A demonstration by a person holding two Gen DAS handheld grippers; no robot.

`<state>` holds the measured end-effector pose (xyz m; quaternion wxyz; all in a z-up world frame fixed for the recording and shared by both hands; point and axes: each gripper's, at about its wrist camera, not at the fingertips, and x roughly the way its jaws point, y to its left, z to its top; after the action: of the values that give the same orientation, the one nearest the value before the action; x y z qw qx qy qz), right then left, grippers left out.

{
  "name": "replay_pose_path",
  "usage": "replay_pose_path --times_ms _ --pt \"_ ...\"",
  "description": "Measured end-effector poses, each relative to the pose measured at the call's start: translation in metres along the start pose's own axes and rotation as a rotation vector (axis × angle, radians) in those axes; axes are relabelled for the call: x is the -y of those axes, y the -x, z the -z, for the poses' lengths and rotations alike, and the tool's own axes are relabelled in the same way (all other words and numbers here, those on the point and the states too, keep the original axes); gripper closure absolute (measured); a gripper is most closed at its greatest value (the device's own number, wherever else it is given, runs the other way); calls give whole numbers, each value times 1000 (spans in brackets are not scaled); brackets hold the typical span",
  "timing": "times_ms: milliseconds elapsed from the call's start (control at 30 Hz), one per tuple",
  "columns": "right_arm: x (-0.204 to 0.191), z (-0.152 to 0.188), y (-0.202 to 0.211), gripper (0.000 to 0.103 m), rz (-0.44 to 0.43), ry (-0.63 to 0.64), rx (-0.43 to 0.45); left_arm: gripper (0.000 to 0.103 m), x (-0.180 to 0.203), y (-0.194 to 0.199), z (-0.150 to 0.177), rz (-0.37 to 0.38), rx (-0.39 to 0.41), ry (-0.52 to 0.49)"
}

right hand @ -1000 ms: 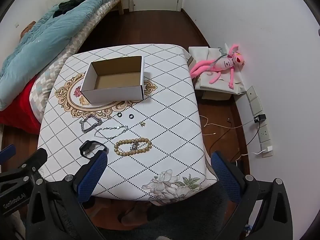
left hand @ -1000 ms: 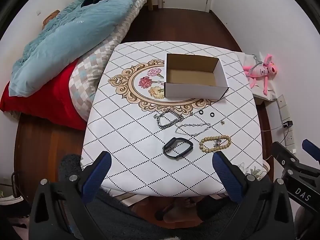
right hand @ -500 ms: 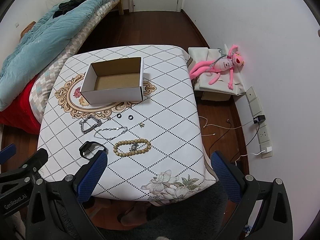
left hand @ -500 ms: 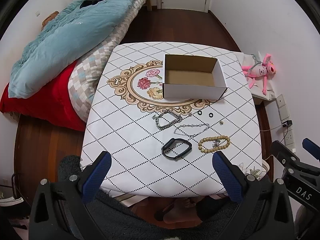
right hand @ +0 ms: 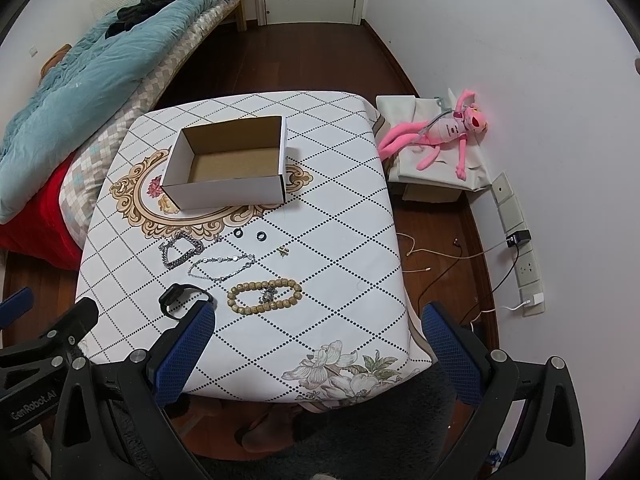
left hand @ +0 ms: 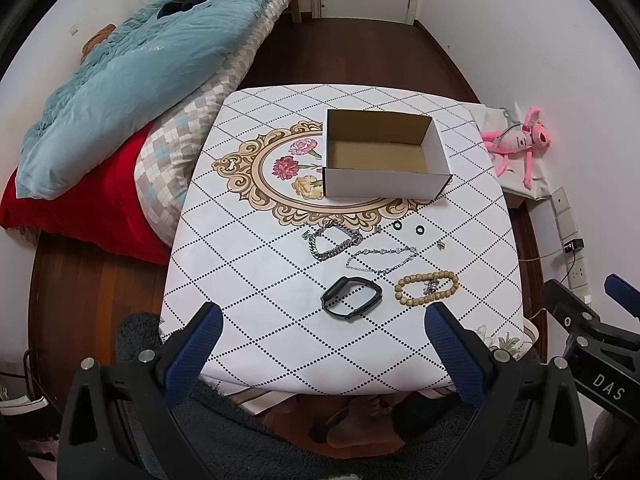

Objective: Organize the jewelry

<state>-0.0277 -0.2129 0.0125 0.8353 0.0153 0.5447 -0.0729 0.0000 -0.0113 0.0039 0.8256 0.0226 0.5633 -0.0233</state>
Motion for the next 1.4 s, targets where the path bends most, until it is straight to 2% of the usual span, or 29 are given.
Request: replay_pose_path --times_ms 1400 --pt "1 -2 8 0 1 -3 9 0 3 9 -5 8 17 -4"
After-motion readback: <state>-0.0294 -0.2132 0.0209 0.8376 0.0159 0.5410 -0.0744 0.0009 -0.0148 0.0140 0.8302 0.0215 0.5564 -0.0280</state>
